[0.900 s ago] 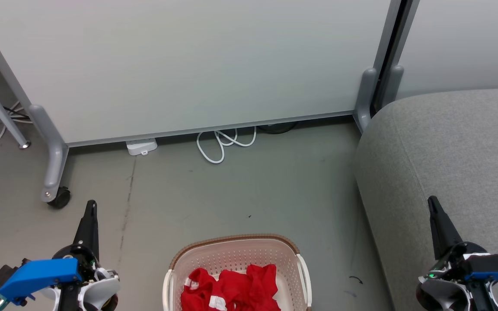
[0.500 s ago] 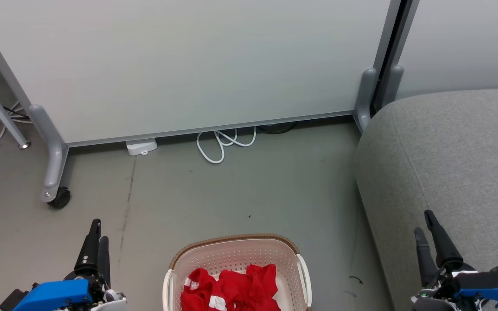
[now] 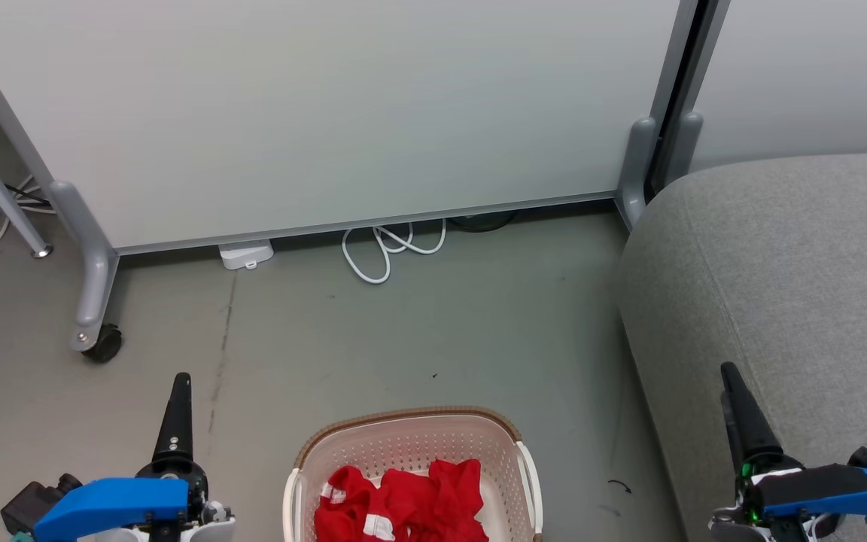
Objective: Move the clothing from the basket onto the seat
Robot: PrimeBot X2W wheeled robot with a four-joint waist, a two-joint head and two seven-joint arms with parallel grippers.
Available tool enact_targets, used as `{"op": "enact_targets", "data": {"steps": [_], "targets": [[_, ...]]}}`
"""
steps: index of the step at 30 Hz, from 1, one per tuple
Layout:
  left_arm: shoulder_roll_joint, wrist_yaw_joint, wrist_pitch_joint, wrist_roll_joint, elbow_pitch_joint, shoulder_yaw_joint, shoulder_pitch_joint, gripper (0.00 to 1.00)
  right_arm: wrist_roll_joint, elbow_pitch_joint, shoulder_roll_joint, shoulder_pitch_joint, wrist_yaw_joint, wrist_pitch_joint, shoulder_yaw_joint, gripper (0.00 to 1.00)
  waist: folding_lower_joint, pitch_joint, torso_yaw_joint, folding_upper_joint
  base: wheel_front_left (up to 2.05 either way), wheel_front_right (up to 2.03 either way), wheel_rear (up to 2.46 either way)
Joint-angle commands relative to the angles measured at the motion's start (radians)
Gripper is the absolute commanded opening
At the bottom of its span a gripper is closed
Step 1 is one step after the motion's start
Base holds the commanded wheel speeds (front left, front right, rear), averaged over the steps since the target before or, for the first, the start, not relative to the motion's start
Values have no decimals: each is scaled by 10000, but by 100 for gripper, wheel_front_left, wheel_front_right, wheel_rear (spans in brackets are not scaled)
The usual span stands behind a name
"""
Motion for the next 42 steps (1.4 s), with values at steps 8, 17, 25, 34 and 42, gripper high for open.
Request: {"op": "enact_targets", "data": {"steps": [8, 17, 25, 34, 42], "targets": [[87, 168, -404, 2328, -369, -357, -120, 100, -2538, -300, -54, -196, 12, -410, 120, 100, 0, 31, 39, 0, 0, 0, 0], [166, 189, -742, 4363, -476, -687, -31, 100, -4338, -388, -65, -152, 14, -750, 203, 100, 0, 49, 72, 0, 0, 0, 0], [341, 261, -1015, 5881, -508, -978, 7, 100, -5614, -445, -74, -140, 16, -971, 303, 100, 0, 52, 102, 0, 0, 0, 0], [412, 352, -1300, 7167, -537, -1271, -5, 100, -6835, -533, -83, -147, 18, -1178, 420, 100, 0, 67, 131, 0, 0, 0, 0], [456, 428, -1534, 8168, -484, -1541, 7, 100, -7797, -511, -90, -129, 20, -1364, 521, 100, 0, 57, 145, 0, 0, 0, 0]]}}
